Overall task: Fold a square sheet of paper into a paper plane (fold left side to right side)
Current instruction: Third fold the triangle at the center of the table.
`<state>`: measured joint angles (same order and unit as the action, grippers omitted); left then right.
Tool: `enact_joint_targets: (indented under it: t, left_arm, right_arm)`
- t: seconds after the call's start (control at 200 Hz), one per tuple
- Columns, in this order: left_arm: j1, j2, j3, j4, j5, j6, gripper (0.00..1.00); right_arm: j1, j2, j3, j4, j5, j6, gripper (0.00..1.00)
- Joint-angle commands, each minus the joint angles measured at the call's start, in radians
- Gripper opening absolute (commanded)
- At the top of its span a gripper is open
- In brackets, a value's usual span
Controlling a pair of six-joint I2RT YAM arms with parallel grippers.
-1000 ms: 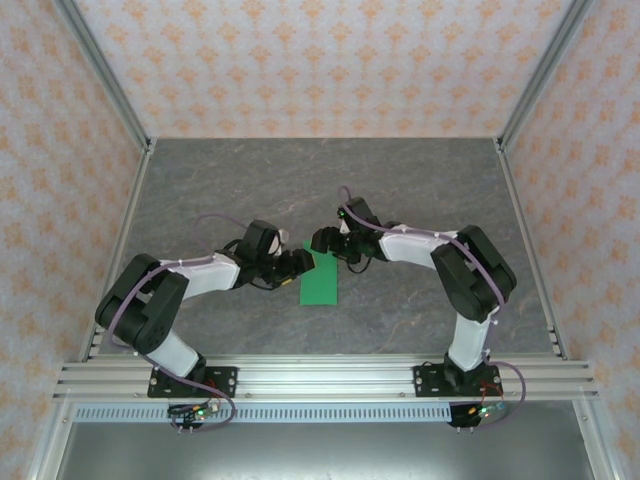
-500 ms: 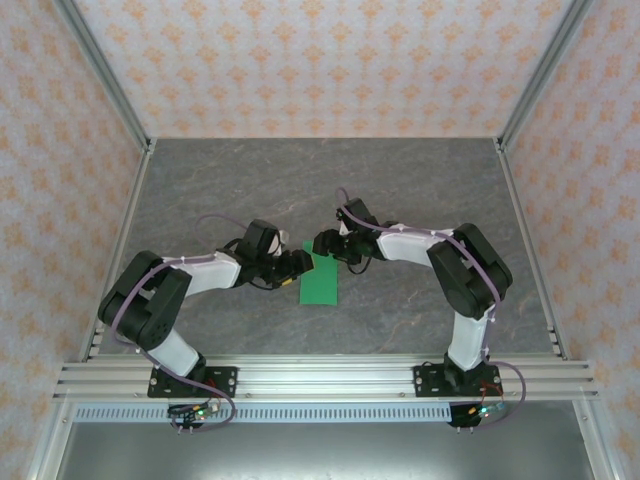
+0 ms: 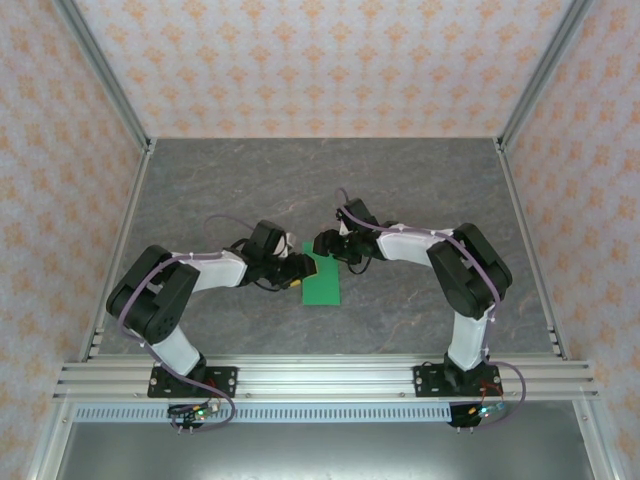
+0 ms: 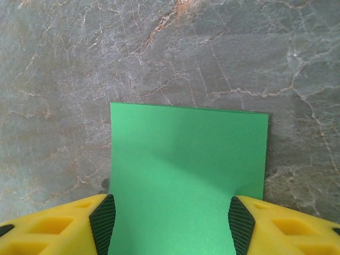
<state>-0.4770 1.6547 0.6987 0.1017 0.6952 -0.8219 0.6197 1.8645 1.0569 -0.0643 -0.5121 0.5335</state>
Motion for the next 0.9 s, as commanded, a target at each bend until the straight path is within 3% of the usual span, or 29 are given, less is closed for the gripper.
enact_joint_targets:
  t: [0.0,0.13,0.305,0.51,0.696,0.896]
  left_arm:
    - [-0.007,-0.015,0.002,-0.019,-0.011,-0.005,0.47]
    - [-0.006,-0.031,0.001,-0.035,-0.017,-0.002,0.4]
    - [-0.006,-0.042,-0.001,-0.05,-0.02,-0.006,0.2]
    - [-0.009,-0.059,-0.005,-0.062,-0.027,-0.024,0.03]
    - [-0.015,-0.066,0.001,-0.05,-0.031,-0.063,0.0]
    - [-0.022,-0.061,0.016,-0.048,-0.022,-0.086,0.0]
  right_arm:
    - [0.005,0.027,0.005,-0.054,0.035,-0.023,0.62]
    - [0.005,0.027,0.005,-0.054,0.036,-0.03,0.62]
    - [0.005,0.005,0.006,-0.045,0.052,-0.056,0.64]
    - [0.005,-0.104,-0.025,-0.014,0.112,-0.133,0.78]
    - [0.026,-0.34,-0.171,0.011,0.195,-0.24,0.83]
    - [0.237,-0.6,-0.388,-0.022,0.405,-0.341,0.84]
